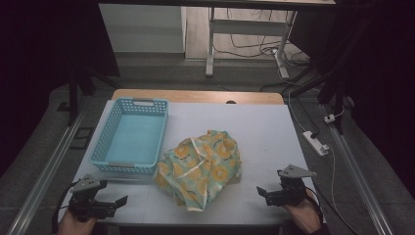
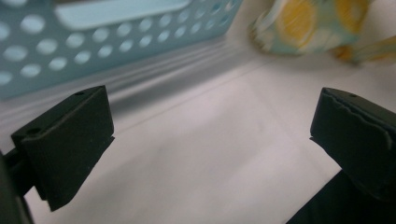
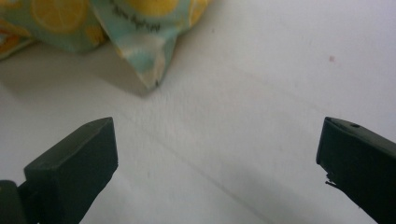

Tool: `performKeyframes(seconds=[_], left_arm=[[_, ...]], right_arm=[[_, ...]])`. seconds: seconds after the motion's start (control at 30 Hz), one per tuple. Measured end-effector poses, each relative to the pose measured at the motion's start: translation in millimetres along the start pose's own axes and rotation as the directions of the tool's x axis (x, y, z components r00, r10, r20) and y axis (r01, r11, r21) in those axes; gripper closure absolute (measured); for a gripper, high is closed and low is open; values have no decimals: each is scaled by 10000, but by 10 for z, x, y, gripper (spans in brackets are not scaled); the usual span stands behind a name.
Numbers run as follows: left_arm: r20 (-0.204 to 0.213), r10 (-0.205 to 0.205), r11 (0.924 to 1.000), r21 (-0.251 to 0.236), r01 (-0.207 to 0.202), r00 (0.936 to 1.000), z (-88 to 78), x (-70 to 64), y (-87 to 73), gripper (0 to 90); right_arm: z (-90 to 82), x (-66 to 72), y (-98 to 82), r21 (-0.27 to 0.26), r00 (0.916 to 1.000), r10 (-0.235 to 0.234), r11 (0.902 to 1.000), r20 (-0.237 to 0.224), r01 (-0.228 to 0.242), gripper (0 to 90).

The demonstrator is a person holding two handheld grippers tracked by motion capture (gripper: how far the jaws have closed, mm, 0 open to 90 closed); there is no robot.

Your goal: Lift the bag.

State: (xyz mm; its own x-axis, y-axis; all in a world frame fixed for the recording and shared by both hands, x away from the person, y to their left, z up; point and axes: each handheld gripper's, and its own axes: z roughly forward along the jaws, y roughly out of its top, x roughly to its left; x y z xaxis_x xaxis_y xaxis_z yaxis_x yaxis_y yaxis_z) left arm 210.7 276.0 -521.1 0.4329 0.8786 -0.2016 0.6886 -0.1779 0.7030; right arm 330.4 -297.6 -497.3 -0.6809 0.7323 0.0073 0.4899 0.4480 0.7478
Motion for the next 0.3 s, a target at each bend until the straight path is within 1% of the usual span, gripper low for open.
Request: performKeyframes(seconds=[0.03,0.07,0.1,0.17,0.3], left_arm=[[-52,-59,9999,97,60,10000,-7,11,-12,0],[-62,-110,9999,39,110,9999,-18,13,-17,0],[-128,-125,9999,87,127,9998,-21,13,-22,0],[-280,-132,9992,368,142,9995,-6,11,-25,0],[-289,-194,9978,625,212,9994,24,10,-6,0]], right_arm=[[-2,-3,-21,70,10000,64,10000,-27,-64,0],[-6,-11,-52,190,9998,181,9997,-76,-179,0],[-9,-15,-75,296,9996,271,9992,-110,-268,0],[-28,-21,-85,236,9994,351,9991,-69,-349,0],[-23,-25,-92,319,9992,390,9987,-75,-388,0]])
